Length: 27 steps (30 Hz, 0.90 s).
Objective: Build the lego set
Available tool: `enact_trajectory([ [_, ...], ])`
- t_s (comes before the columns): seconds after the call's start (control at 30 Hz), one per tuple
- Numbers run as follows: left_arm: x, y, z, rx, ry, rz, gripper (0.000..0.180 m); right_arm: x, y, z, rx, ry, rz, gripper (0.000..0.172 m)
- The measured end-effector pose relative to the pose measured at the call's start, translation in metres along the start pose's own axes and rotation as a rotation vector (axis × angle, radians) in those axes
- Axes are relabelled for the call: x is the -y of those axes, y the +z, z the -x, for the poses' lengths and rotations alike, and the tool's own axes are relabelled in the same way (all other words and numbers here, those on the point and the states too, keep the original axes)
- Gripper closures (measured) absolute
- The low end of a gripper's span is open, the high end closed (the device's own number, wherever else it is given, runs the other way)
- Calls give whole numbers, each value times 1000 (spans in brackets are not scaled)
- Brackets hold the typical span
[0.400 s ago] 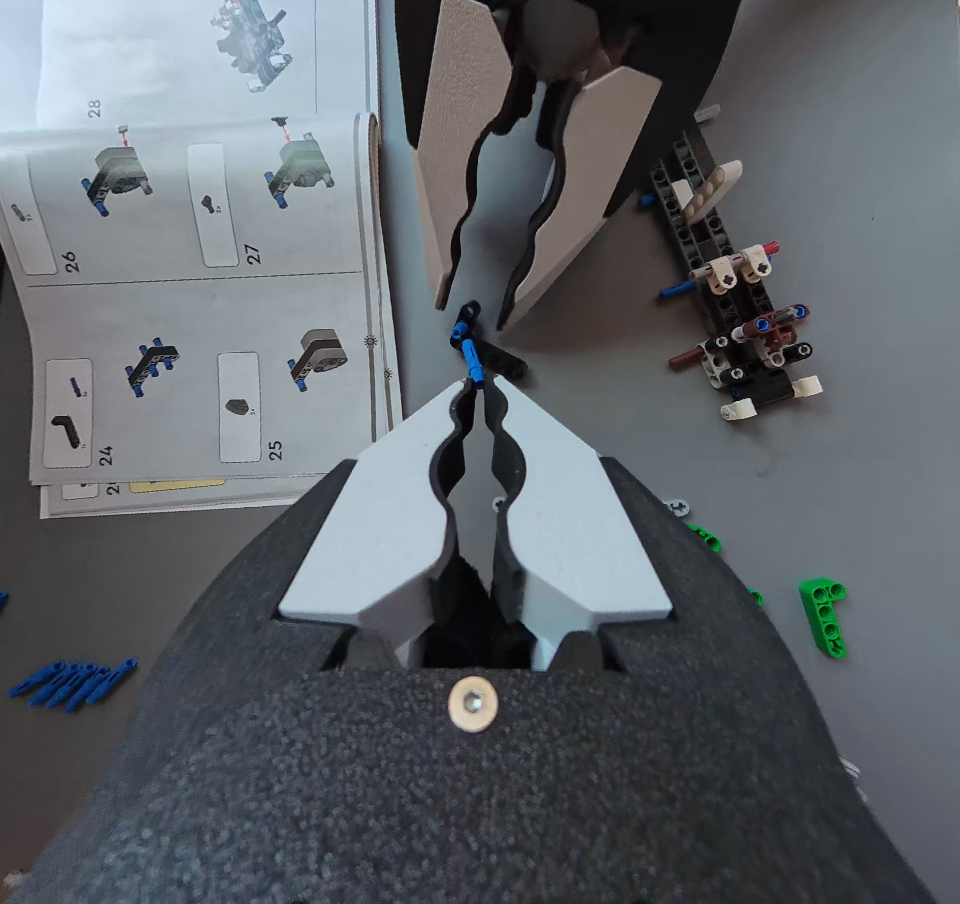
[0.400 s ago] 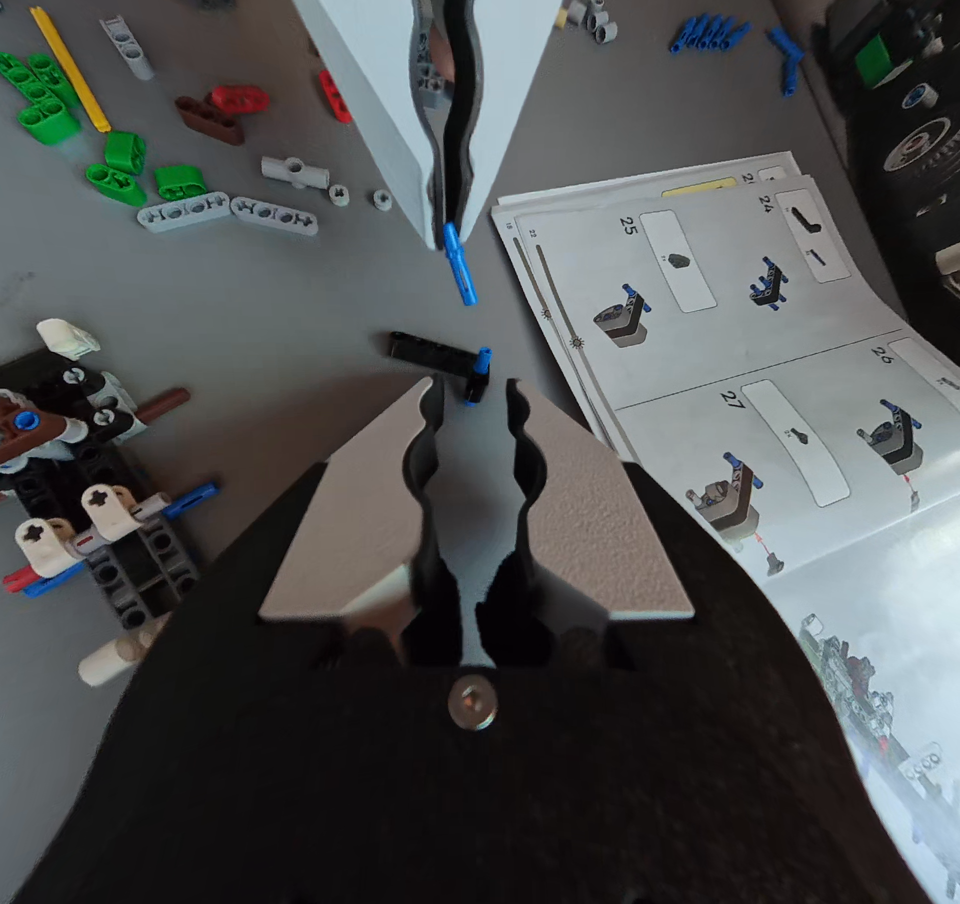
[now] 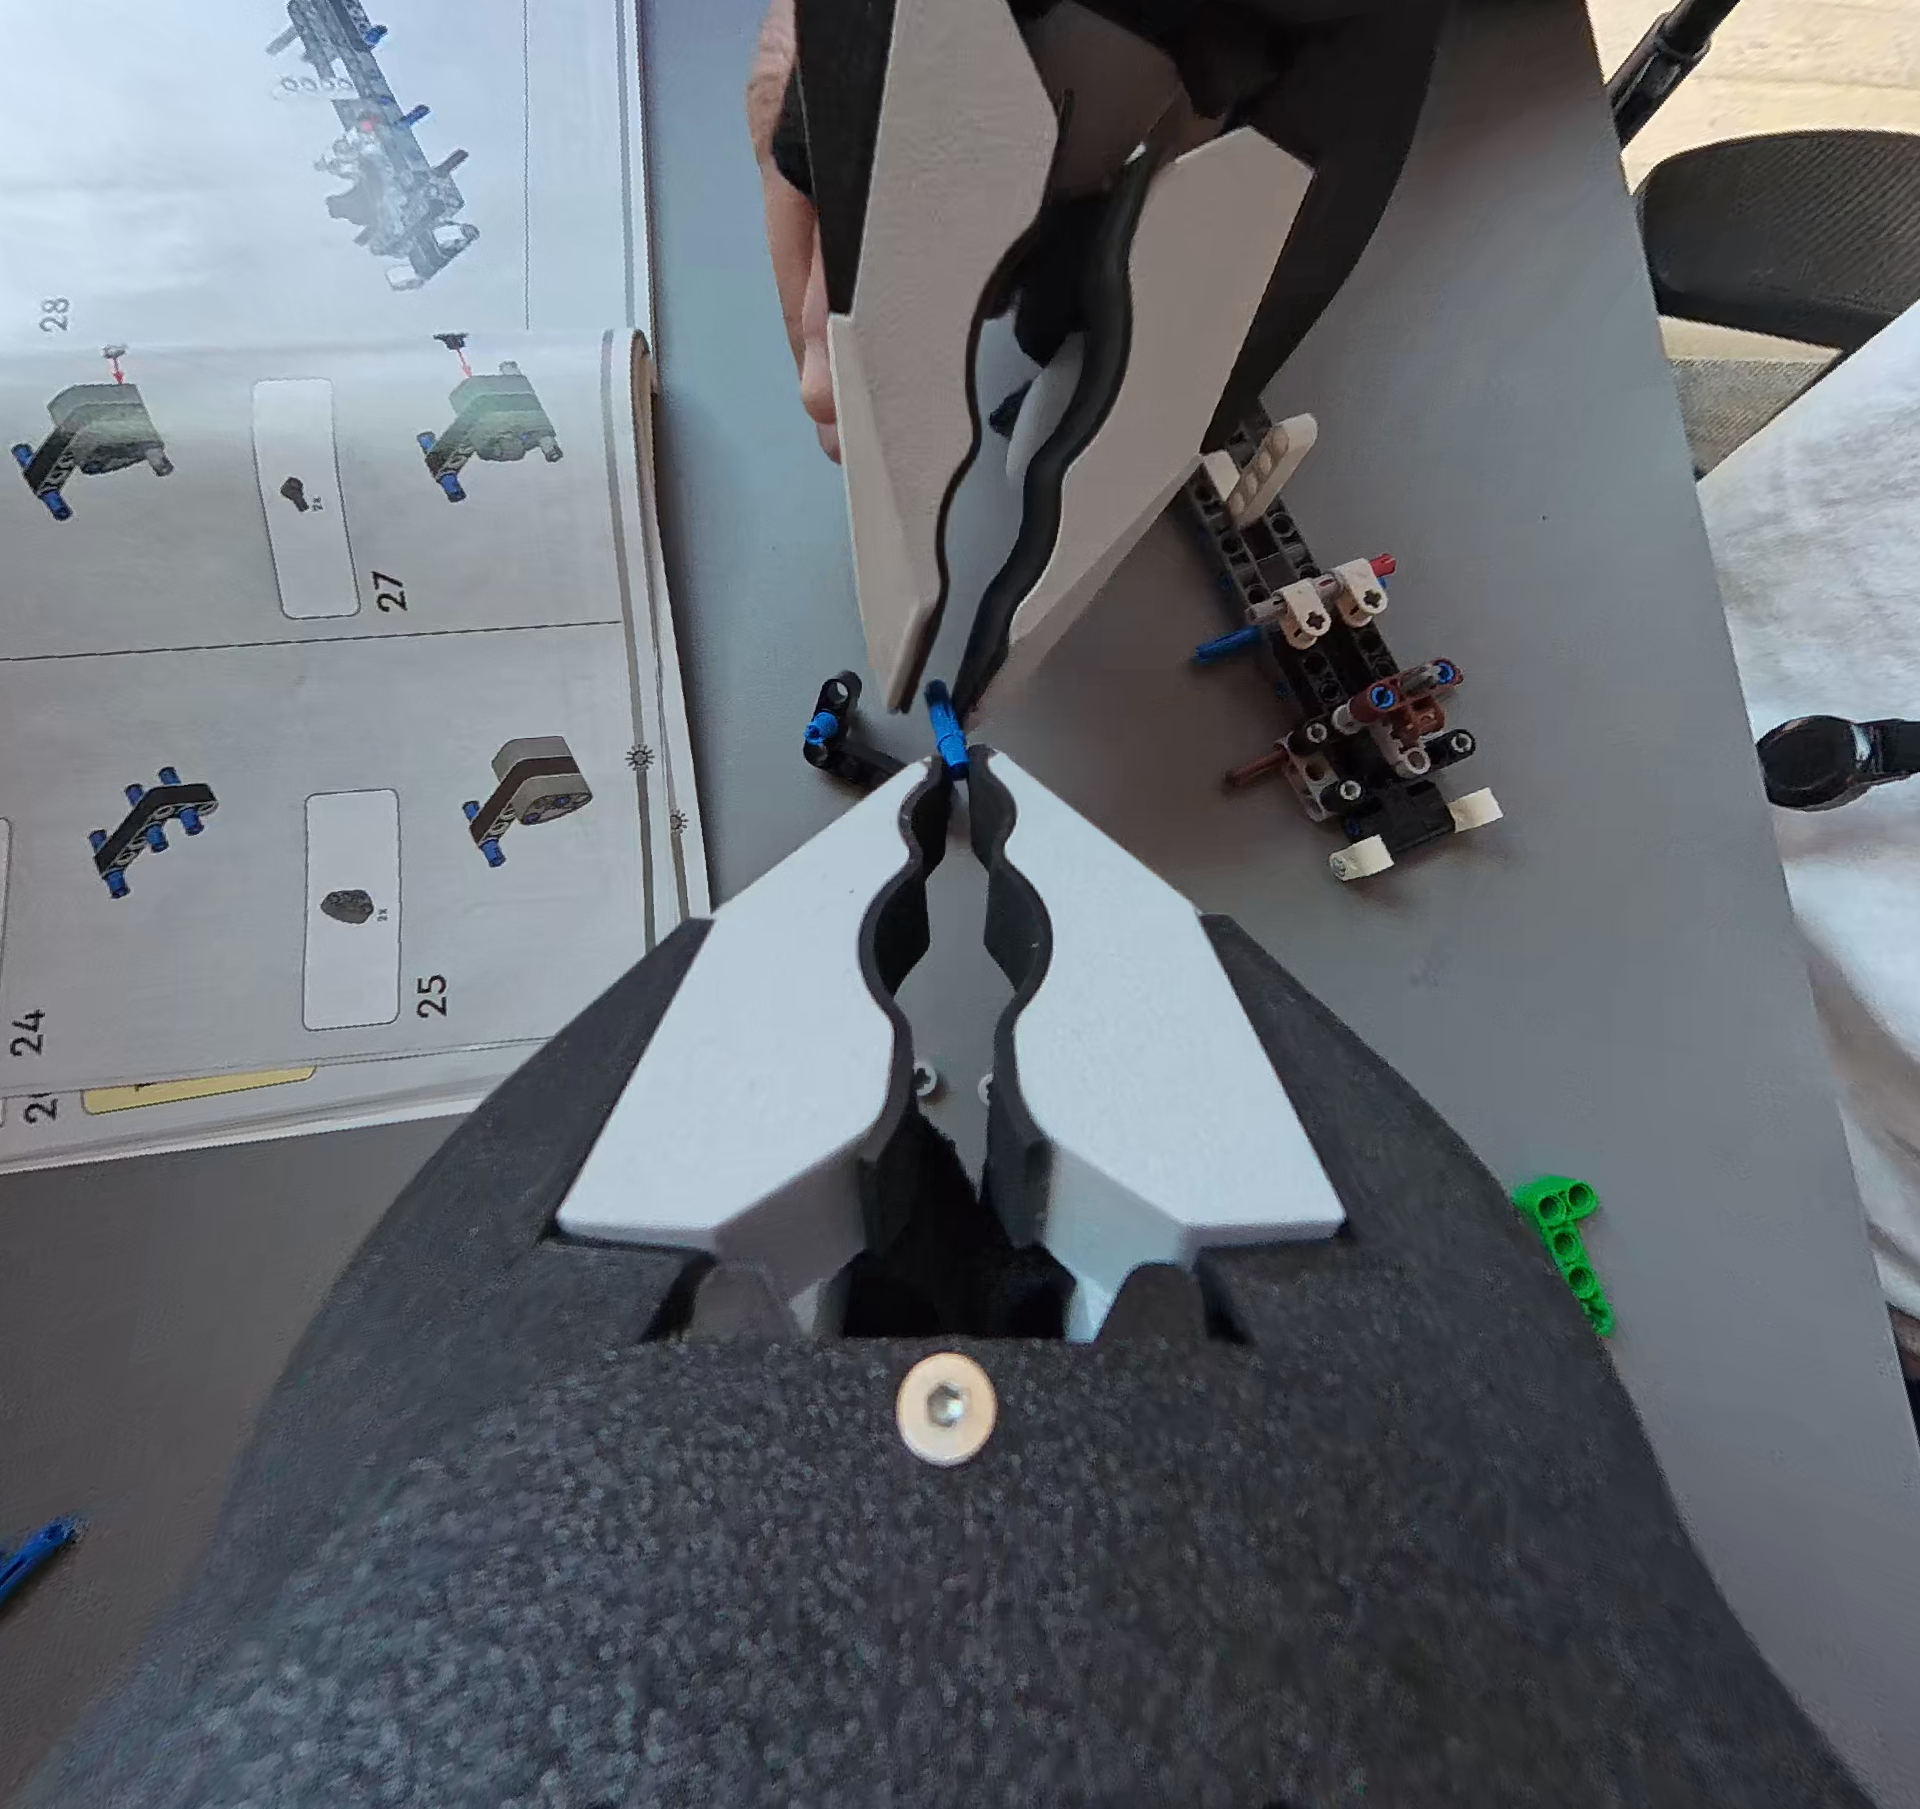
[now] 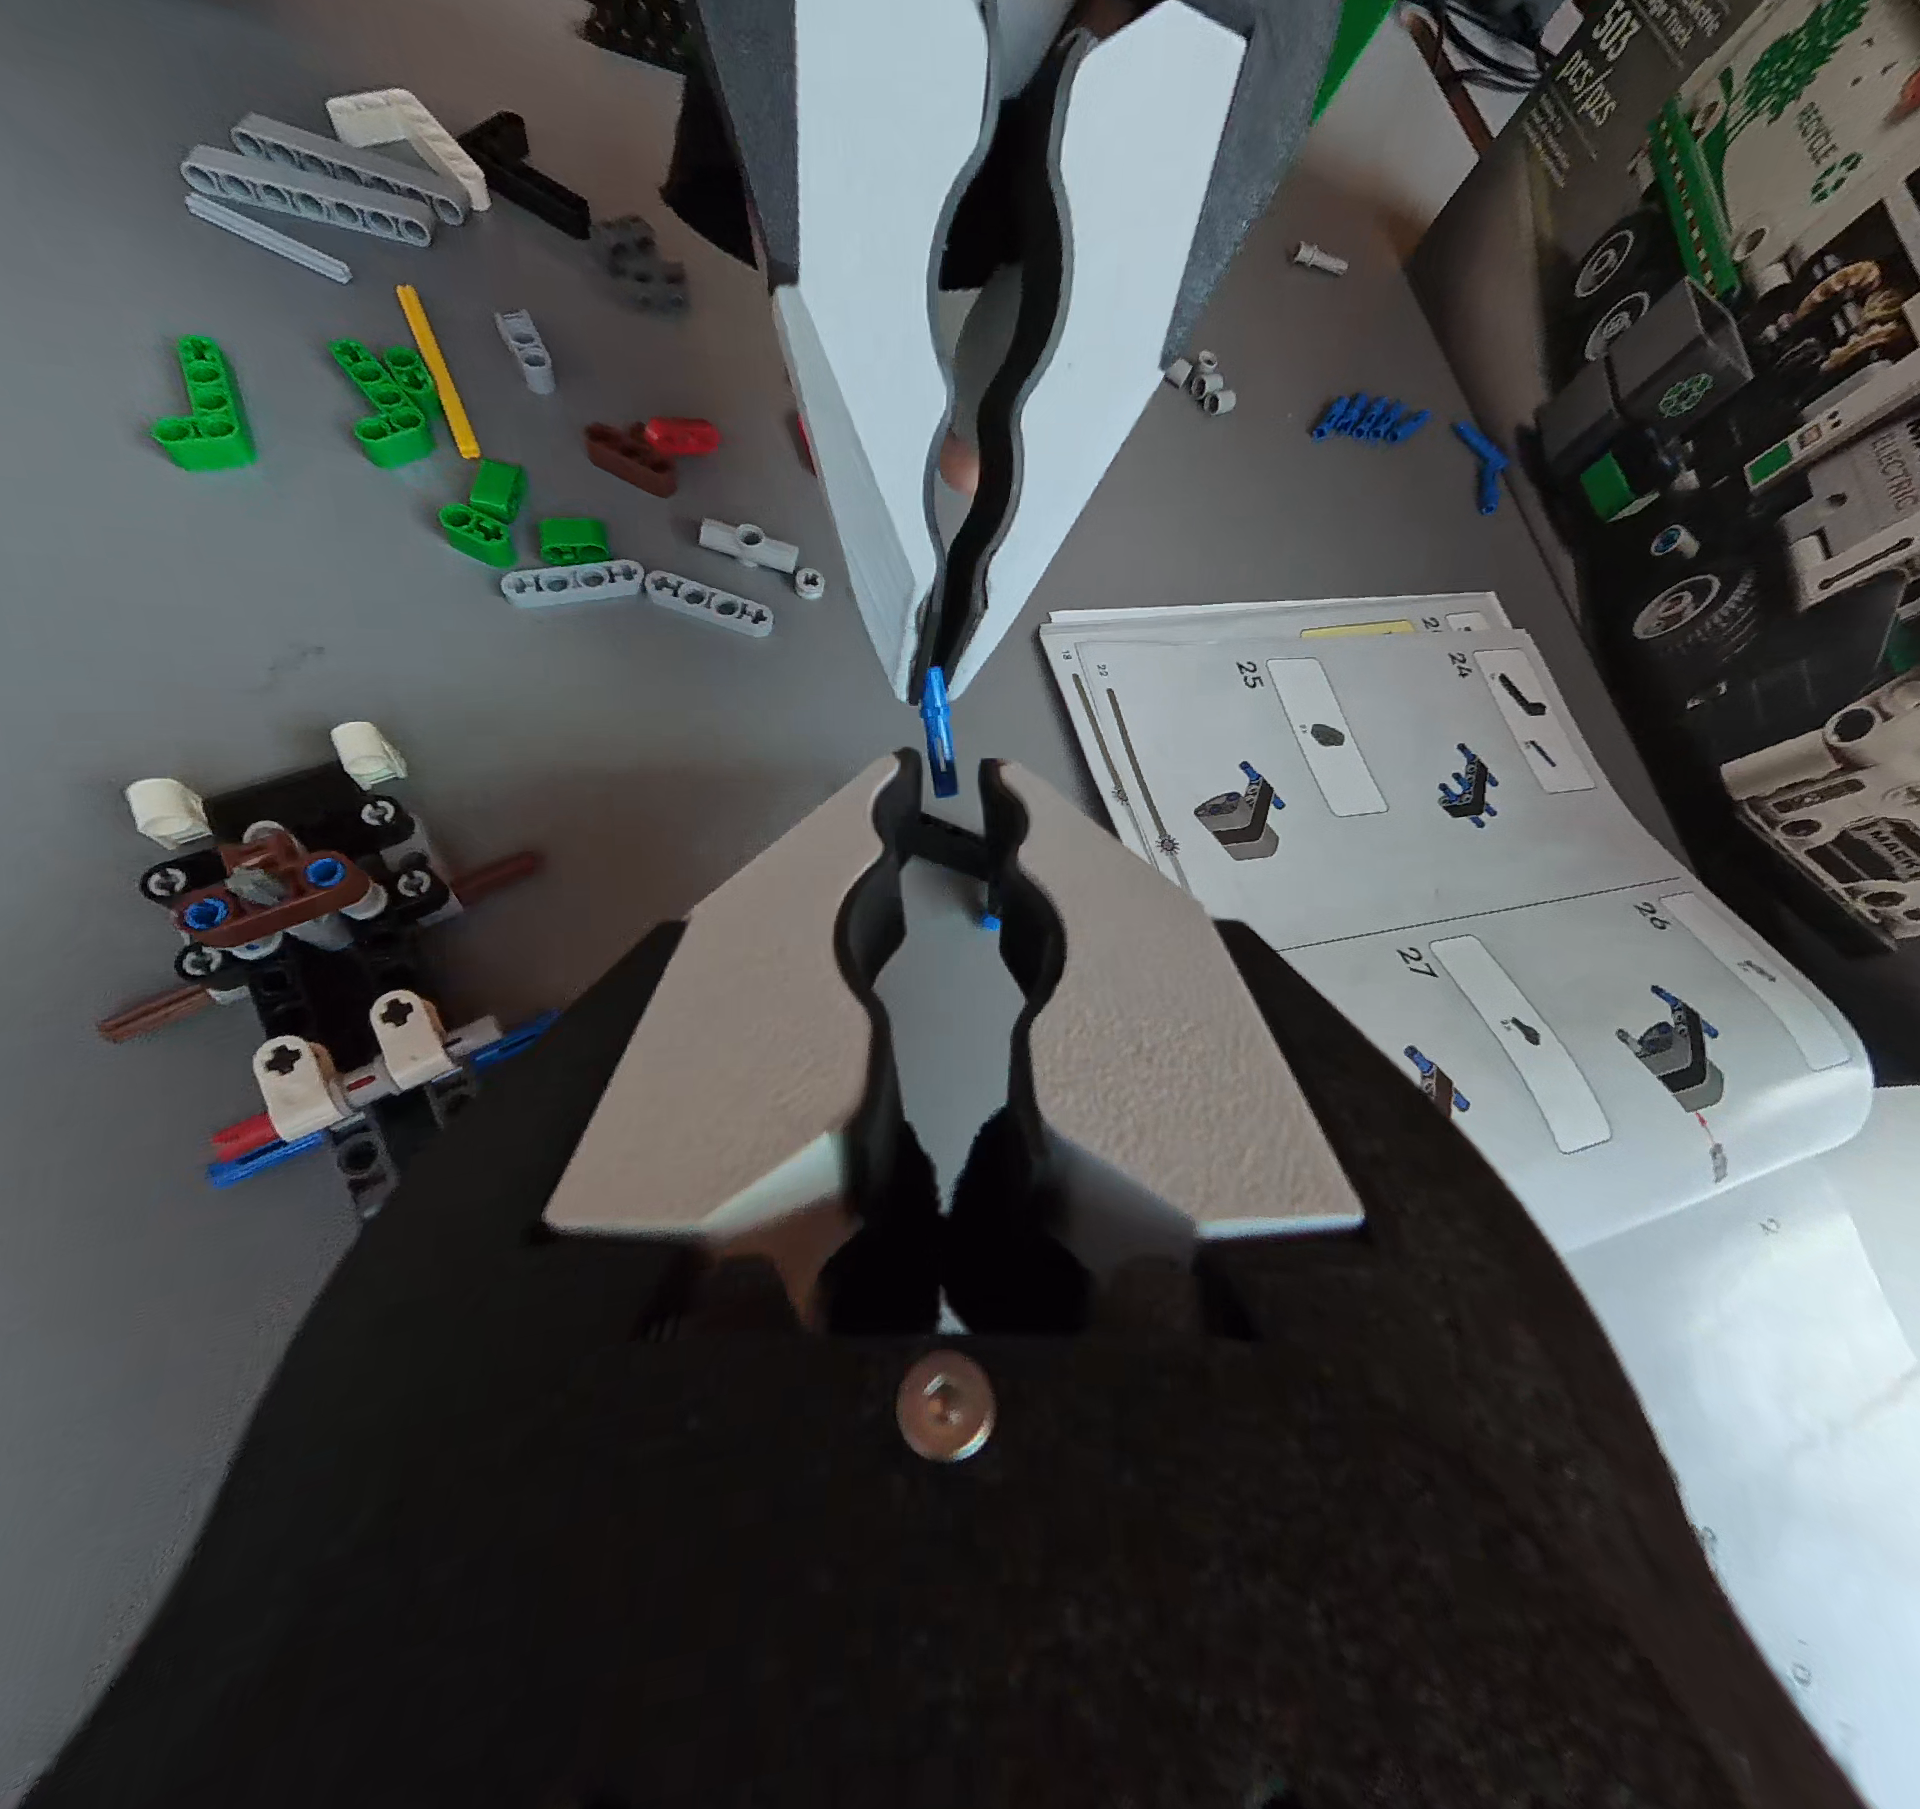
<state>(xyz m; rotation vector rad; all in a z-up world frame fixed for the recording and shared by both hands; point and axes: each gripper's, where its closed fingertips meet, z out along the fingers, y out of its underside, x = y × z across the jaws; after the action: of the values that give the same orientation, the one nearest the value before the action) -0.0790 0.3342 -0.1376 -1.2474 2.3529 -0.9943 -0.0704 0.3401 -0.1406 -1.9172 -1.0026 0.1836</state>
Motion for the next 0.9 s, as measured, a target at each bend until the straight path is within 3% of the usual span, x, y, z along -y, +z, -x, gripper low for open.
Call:
enact_trajectory([
  [0.03,2,0,0,-6,-3,-20,178,0,0,0,-4,-17,3,165],
  [0.23,8,-4,-4,-29,6,-96,178,4,-3,4,46,40,-43,168],
  [0.5,29,-15,-4,72,148,-292,177,16,-18,6,307,383,-189,169],
  [0.77,33,-15,-14,178,373,-311,163,15,-27,20,511,497,-199,169],
  [0.9,31,-10,-25,134,389,-298,163,15,-30,33,604,514,-182,169],
])
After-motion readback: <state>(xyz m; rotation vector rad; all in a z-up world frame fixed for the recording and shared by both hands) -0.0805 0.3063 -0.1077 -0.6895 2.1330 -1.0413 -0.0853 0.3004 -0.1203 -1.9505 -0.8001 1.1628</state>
